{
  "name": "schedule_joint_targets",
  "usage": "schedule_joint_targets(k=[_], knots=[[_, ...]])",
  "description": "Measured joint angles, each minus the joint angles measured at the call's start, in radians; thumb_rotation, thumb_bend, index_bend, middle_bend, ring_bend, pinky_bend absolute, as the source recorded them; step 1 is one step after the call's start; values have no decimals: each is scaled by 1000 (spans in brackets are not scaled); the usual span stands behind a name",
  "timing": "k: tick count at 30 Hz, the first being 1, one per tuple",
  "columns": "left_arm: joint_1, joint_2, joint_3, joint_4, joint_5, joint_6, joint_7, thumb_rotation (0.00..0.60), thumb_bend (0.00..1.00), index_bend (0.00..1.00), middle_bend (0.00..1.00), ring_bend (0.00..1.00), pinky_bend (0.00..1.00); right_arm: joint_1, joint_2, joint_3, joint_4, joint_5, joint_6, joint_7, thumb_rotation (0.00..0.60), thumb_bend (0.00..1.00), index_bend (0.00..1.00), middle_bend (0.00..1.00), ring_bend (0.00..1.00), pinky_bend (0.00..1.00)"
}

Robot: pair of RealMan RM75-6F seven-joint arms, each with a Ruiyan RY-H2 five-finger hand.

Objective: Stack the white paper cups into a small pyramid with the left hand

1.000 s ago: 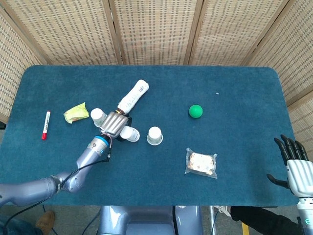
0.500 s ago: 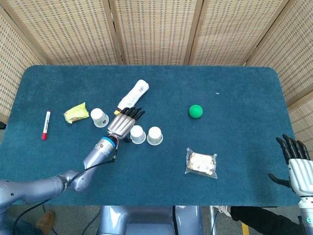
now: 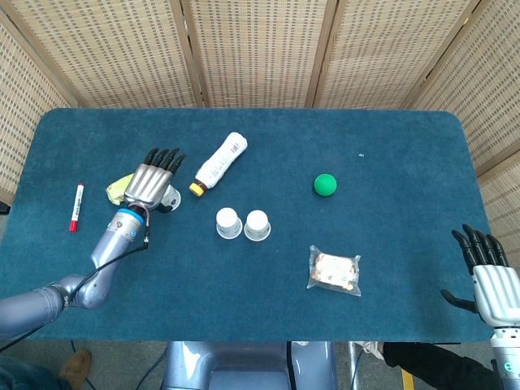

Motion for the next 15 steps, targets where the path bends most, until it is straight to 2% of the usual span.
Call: schedule_joint_targets(k=[6, 9, 15], knots=[[4, -46, 8, 182, -30, -115, -104, 600, 0, 52, 0, 8, 104, 9, -16, 2, 3, 19, -19, -35, 600, 0, 0, 0, 0, 0], [-3, -85, 11, 268, -25, -167, -151, 600, 0, 106, 8, 67, 179, 14, -24, 4, 6, 32, -31, -50, 600, 0, 0, 0, 0, 0], [-19, -145, 14, 363, -5, -237, -221, 600, 19, 267, 144, 205, 292, 17, -33, 6, 13, 44, -38, -63, 600, 0, 0, 0, 0, 0]])
